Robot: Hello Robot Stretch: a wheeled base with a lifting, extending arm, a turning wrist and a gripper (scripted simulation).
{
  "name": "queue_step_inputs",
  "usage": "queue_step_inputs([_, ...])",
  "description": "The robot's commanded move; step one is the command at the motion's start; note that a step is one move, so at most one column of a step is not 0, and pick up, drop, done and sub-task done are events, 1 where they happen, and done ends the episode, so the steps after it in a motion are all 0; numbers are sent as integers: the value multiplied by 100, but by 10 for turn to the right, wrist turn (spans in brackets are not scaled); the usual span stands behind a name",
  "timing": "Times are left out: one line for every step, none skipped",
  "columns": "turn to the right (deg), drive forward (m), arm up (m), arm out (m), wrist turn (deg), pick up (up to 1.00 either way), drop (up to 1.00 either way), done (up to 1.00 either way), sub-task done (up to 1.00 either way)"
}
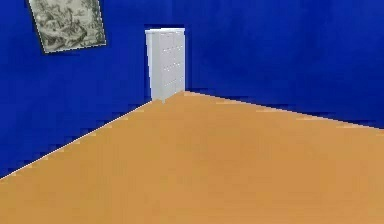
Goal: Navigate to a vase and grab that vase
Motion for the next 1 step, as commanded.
queue_step_inputs([0, 0, 0, 0, 0, 0, 0, 100, 0])
